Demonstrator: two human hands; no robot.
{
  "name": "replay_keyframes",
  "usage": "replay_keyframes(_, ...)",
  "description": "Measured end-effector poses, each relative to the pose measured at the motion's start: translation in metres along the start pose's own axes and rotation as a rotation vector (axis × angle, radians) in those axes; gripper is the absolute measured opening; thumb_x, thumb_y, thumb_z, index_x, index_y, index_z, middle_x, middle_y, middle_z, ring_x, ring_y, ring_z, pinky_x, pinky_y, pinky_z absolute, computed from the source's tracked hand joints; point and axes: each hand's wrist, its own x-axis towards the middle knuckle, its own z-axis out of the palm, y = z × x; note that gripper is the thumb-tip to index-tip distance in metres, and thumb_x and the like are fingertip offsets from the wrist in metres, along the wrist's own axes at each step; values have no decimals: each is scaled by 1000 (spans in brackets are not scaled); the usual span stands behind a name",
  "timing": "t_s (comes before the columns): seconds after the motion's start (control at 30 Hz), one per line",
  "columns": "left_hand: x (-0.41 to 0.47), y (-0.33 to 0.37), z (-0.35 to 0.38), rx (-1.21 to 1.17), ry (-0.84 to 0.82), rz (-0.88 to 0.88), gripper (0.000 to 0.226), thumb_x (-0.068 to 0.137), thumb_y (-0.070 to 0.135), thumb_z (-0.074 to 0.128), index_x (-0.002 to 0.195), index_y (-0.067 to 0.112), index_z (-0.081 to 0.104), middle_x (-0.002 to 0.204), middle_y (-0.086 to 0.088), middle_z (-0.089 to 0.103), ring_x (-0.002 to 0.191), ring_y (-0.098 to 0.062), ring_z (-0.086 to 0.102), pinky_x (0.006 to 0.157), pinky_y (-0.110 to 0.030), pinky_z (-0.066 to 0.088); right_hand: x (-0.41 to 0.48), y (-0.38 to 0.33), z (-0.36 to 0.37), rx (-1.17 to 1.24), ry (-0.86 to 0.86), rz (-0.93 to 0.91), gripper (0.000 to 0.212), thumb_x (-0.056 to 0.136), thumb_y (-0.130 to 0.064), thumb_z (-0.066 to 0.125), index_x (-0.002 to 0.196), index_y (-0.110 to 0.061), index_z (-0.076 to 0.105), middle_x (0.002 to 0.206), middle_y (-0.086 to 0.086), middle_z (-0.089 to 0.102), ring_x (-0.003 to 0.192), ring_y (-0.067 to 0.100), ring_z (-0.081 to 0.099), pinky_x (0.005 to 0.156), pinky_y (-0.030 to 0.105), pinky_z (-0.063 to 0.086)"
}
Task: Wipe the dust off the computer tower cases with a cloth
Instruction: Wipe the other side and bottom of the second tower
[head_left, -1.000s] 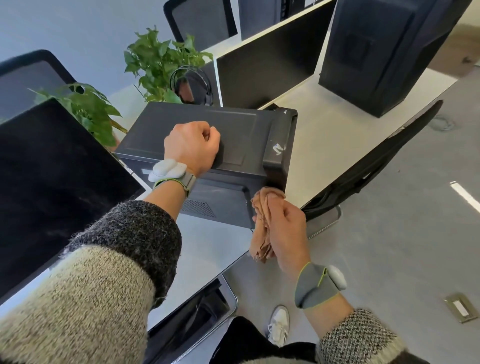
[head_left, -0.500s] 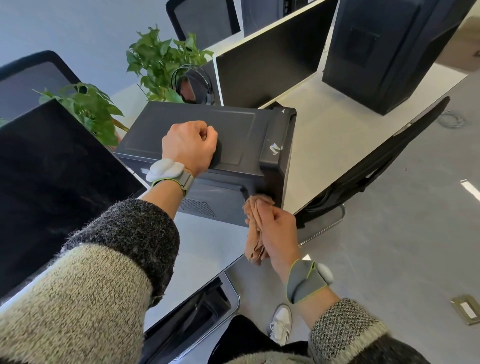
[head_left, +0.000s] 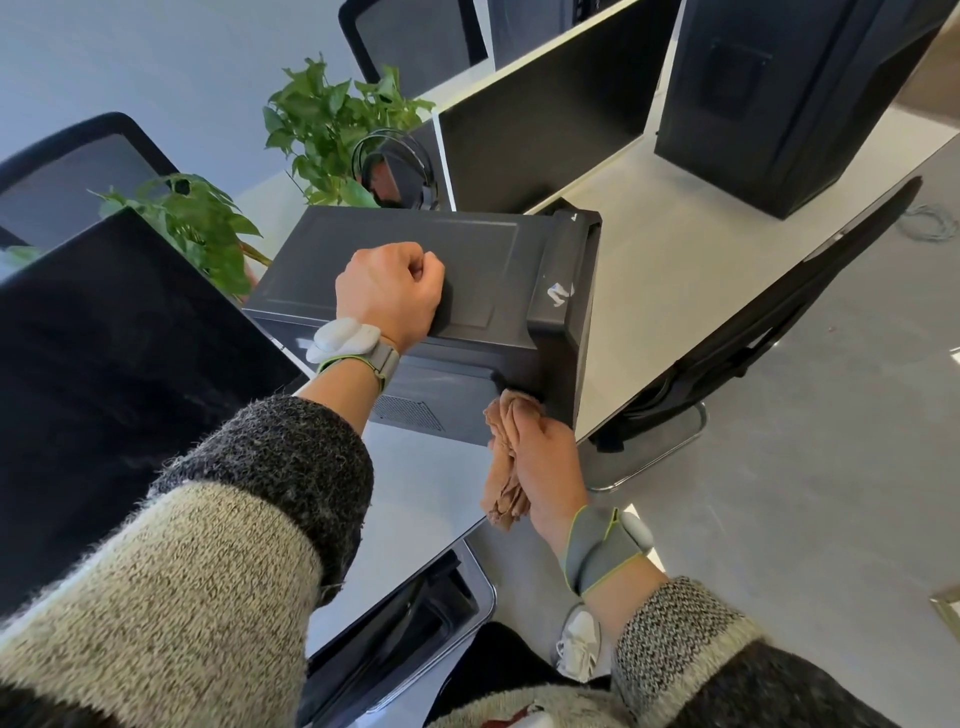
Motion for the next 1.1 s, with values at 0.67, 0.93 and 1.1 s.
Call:
replay_keyframes(0.67, 2, -4, 4, -26, 22, 25, 44, 97, 37, 51, 63, 9, 47, 55, -1, 43, 60, -31, 44, 62, -33, 37, -1, 7, -21, 11, 103, -68, 32, 110, -19, 52, 105, -4, 79, 97, 2, 82, 95, 14, 77, 86, 23, 61)
replay_keyframes(0.93, 3, -4, 5, -26, 32, 48, 44, 97, 37, 50, 63, 9, 48, 56, -1, 46, 59, -28, 45, 62, -32, 33, -2, 0, -29, -4, 148, -217, 30, 108, -27, 57, 93, -15, 80, 87, 4, 79, 85, 23, 75, 79, 38, 62)
replay_keyframes(1.1, 2, -5, 4, -27, 40, 50, 44, 97, 37, 51, 62, 10, 46, 56, -1, 45, 59, -29, 44, 61, -32, 34, 4, 4, -20, -55, 62, -32, 34, 110, -23, 51, 92, -16, 80, 86, -8, 81, 86, 10, 77, 81, 22, 59)
